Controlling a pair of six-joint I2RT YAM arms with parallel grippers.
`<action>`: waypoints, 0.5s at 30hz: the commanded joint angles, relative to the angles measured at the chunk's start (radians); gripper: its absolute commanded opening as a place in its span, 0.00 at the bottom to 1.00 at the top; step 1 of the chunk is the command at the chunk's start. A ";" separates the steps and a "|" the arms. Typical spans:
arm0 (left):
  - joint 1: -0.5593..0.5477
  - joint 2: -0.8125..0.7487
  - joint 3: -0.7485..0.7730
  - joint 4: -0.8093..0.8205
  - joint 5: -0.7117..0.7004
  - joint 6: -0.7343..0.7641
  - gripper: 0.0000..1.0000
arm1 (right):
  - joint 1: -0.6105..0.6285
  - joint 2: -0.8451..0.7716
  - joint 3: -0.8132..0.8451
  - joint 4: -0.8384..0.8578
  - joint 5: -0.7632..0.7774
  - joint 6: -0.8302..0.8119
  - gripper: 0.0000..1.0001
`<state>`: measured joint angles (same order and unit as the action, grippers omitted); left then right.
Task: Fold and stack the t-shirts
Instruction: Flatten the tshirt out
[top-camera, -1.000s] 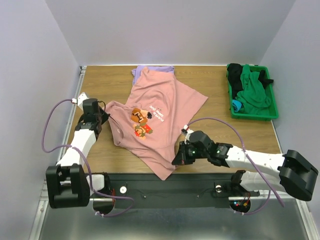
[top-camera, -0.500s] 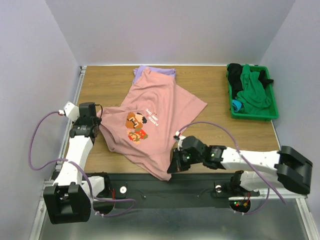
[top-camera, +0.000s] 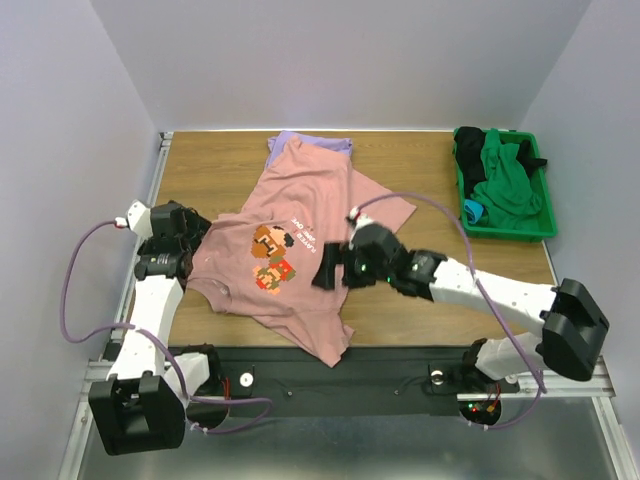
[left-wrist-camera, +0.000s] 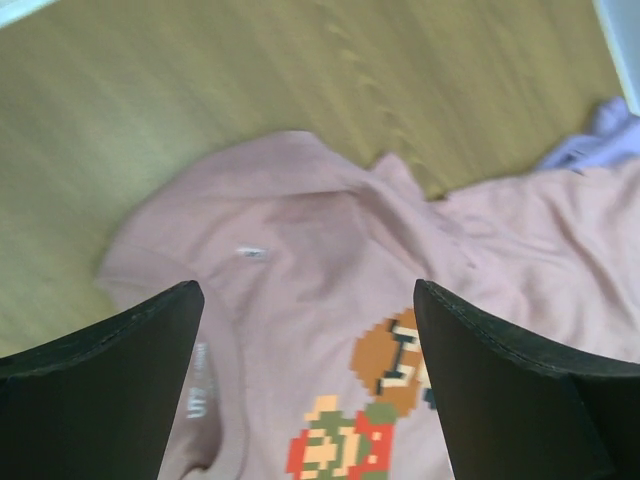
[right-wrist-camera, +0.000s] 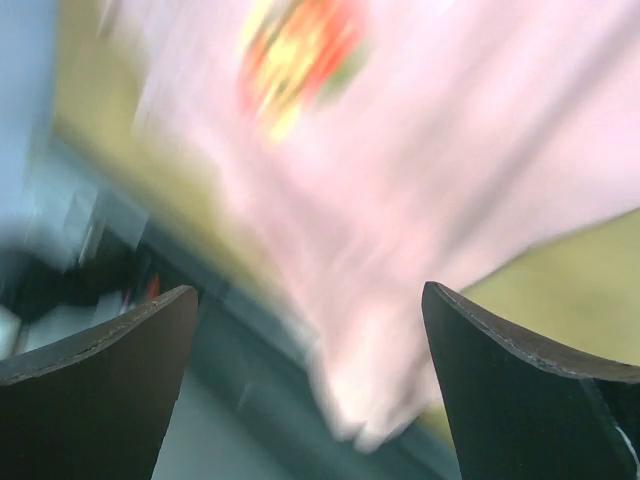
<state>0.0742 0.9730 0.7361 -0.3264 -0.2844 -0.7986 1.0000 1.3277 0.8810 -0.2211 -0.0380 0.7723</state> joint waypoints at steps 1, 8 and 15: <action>-0.002 0.036 -0.076 0.191 0.235 0.070 0.99 | -0.240 0.095 0.122 -0.047 0.121 -0.137 1.00; -0.068 0.269 -0.087 0.276 0.303 0.125 0.98 | -0.509 0.442 0.376 -0.043 0.067 -0.263 1.00; -0.071 0.472 -0.012 0.366 0.301 0.165 0.99 | -0.636 0.628 0.419 -0.044 0.043 -0.255 1.00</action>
<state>0.0017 1.3838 0.6621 -0.0532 0.0055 -0.6804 0.3958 1.9495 1.3006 -0.2436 0.0193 0.5327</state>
